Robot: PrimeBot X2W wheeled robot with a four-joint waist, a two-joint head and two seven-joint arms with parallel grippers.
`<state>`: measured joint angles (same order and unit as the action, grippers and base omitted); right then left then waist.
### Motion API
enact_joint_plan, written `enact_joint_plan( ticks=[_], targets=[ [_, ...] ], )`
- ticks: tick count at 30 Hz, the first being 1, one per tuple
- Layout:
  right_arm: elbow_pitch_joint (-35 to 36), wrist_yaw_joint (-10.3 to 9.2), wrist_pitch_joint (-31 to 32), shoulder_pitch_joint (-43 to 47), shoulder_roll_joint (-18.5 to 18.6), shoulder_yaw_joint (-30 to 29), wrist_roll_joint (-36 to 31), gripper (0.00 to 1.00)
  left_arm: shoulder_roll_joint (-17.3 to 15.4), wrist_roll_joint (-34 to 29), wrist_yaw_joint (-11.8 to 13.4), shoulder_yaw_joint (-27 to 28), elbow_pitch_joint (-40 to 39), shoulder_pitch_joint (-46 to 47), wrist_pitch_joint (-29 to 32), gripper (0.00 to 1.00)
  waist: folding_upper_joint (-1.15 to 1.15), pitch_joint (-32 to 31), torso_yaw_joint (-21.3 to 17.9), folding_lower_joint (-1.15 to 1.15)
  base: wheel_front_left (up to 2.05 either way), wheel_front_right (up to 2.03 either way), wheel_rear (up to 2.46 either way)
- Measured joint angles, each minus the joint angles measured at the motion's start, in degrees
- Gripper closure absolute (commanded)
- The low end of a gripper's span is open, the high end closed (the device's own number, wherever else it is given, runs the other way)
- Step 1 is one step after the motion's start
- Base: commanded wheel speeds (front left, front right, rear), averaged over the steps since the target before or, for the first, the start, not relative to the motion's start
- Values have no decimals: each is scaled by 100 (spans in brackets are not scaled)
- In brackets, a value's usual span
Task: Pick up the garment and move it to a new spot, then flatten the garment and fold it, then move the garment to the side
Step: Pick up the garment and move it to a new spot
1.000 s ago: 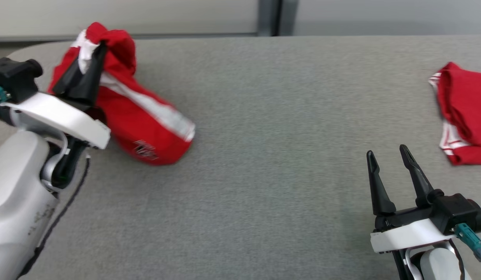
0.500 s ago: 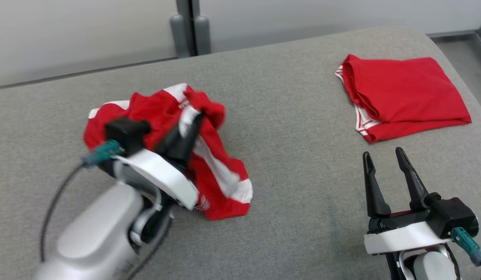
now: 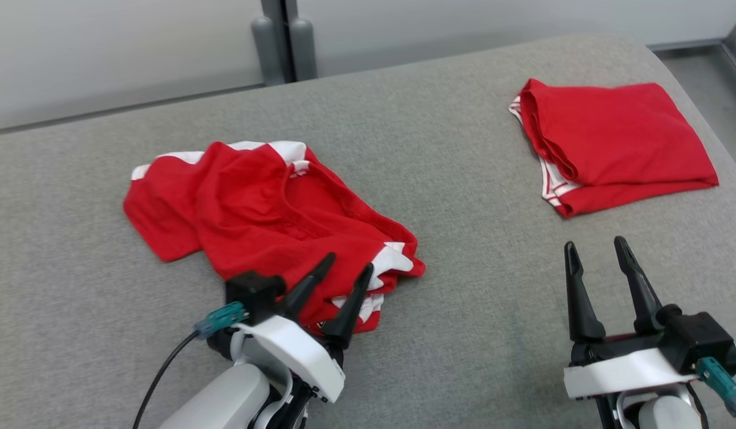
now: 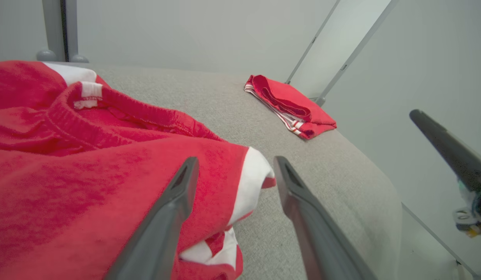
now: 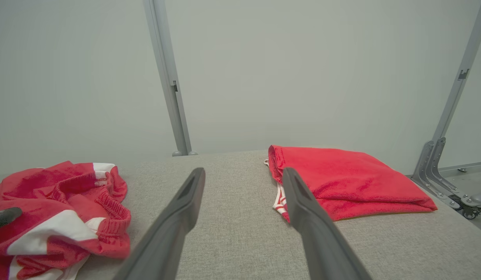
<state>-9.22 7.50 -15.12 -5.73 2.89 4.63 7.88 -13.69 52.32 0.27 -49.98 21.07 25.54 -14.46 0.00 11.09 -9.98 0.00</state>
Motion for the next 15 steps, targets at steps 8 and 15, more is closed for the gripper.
enact_joint_plan(
  ticks=[8,15],
  targets=[
    [-155,0,0,357,-1,132,-3,0,187,-1467,480,2218,-1650,-1539,-63,0,0,-535,541,0,0,0,0],
    [-332,0,0,597,-8,361,126,0,498,-3327,453,3201,-2173,-2780,-63,0,0,-981,1084,0,0,0,0]
  ],
)
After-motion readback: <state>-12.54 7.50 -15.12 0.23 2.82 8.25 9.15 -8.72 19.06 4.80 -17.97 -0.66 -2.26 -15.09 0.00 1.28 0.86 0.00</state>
